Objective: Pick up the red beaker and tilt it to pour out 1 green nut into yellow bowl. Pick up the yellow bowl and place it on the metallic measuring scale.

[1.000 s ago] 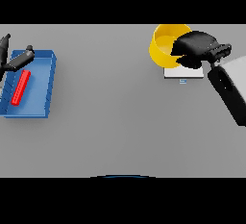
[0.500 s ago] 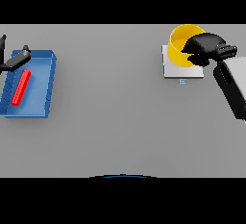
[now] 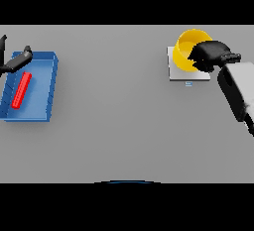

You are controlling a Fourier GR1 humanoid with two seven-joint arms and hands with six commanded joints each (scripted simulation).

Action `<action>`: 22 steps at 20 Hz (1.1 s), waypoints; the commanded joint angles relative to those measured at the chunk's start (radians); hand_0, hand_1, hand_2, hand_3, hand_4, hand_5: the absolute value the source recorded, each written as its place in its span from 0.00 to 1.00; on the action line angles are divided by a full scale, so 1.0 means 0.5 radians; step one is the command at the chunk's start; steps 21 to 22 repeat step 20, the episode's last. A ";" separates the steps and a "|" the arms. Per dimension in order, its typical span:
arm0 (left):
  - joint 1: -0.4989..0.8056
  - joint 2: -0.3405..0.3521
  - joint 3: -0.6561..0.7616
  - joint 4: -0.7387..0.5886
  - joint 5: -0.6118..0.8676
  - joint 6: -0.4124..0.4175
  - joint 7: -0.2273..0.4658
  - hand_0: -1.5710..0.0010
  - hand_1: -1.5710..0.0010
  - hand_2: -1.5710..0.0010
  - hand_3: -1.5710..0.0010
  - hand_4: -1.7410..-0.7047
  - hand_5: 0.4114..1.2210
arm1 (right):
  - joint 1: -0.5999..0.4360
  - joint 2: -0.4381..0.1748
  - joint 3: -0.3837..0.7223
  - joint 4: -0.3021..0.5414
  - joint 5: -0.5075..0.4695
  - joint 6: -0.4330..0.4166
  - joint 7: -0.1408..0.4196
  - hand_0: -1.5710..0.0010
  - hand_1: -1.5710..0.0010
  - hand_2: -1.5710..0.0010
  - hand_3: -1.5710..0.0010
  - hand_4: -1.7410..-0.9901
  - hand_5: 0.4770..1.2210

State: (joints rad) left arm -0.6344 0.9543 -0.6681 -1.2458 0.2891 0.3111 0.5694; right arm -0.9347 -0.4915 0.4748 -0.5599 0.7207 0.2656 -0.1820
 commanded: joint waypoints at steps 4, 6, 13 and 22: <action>-0.009 -0.007 -0.005 0.018 0.007 -0.033 -0.007 1.00 1.00 1.00 1.00 0.90 0.41 | -0.048 0.035 -0.013 0.074 -0.040 0.055 0.009 0.02 0.08 0.05 0.35 0.11 1.00; -0.024 -0.027 -0.013 0.046 -0.013 -0.016 0.013 1.00 1.00 1.00 1.00 0.90 0.41 | -0.058 0.031 -0.028 0.102 -0.060 0.094 0.030 0.22 0.31 0.28 0.48 0.26 0.77; -0.062 -0.062 -0.013 0.110 -0.013 -0.052 -0.019 1.00 1.00 1.00 1.00 0.90 0.41 | -0.116 0.057 -0.007 0.248 -0.028 0.112 -0.091 0.84 0.86 0.75 0.65 0.47 0.41; -0.049 -0.061 -0.002 0.098 -0.002 -0.032 -0.019 1.00 1.00 1.00 1.00 0.89 0.40 | -0.148 0.081 0.041 0.322 0.030 0.101 -0.149 0.97 0.97 0.93 0.78 0.58 0.34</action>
